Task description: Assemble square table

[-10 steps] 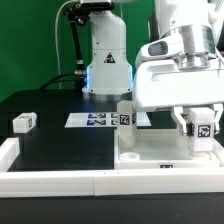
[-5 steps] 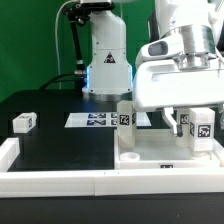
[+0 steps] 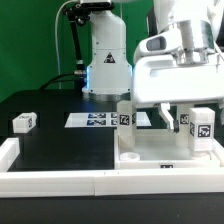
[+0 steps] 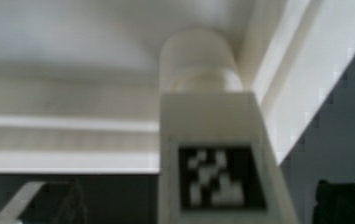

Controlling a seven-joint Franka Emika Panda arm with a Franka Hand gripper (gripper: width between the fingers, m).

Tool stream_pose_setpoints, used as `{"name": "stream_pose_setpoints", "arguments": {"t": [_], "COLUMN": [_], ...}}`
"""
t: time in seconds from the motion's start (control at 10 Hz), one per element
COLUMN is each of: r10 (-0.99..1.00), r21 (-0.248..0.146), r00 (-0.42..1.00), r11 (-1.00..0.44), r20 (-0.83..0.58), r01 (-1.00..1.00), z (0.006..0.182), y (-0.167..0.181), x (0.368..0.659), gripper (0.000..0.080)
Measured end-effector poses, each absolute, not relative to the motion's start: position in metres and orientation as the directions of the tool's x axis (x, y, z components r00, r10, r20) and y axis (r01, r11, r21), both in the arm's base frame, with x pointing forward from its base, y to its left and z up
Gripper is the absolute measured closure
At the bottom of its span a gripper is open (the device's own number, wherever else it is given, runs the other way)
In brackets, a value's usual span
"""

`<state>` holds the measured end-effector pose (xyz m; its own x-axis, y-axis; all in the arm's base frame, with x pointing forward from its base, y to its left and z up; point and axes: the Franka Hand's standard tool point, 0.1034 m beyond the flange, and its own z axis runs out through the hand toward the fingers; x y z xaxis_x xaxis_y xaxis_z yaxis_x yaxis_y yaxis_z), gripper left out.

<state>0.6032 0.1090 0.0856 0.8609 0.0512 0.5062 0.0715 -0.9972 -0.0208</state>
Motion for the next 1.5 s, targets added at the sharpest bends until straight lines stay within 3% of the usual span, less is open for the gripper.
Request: {"name": "stream_pose_setpoints", "arguments": {"t": [0.3,0.4,0.5,0.8,1.1,1.5], "r10": [0.04,0.039,0.038,0.037,0.07,0.068], "r21": [-0.053,-0.047,-0.05,-0.112,-0.131,-0.116], "r00": [0.888,0.879,0.887,0.969,0.995,0.992], "r11": [-0.996,-0.996,-0.996,-0.992,-0.988,-0.99], "r20": [0.459,0.475,0.46,0.244,0.064,0.106], "r01": [0.072,0.07,0.069,0.066,0.078,0.08], "z": [0.111,0.112,0.107,0.097,0.09,0.086], "y": [0.108,0.107,0.108,0.113,0.113,0.112], "x": [0.606,0.607,0.605,0.601,0.597,0.601], "gripper": [0.015,0.015,0.015,0.015,0.015,0.015]}}
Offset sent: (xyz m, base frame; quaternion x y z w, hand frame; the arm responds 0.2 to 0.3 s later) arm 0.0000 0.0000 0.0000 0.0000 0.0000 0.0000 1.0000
